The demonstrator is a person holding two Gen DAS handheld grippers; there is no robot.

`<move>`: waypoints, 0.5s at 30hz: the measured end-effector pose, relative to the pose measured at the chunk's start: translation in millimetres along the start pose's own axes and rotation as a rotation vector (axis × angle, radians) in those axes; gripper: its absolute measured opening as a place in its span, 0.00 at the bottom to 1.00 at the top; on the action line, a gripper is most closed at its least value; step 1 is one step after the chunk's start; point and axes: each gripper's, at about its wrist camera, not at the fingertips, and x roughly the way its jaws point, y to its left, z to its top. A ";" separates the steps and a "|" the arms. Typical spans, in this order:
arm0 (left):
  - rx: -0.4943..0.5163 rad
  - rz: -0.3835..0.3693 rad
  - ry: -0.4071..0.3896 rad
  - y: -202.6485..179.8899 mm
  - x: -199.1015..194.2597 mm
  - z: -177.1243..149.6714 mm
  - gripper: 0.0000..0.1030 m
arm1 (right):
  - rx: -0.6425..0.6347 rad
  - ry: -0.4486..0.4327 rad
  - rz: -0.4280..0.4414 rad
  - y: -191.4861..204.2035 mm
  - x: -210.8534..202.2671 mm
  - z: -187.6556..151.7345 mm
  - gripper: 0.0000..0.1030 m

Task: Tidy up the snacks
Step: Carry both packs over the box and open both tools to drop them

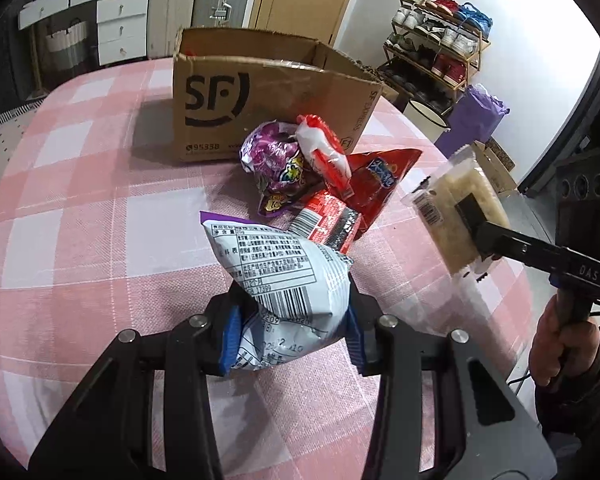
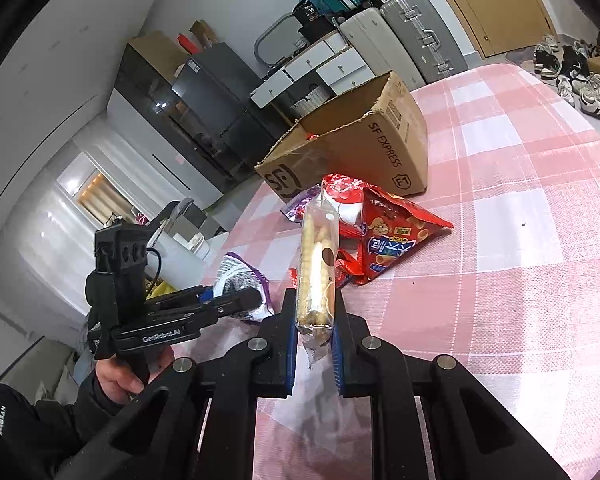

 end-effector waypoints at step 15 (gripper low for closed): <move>-0.006 0.037 -0.105 6.0 -83.2 12.7 0.38 | -0.079 -0.020 0.026 31.3 -8.5 26.5 0.14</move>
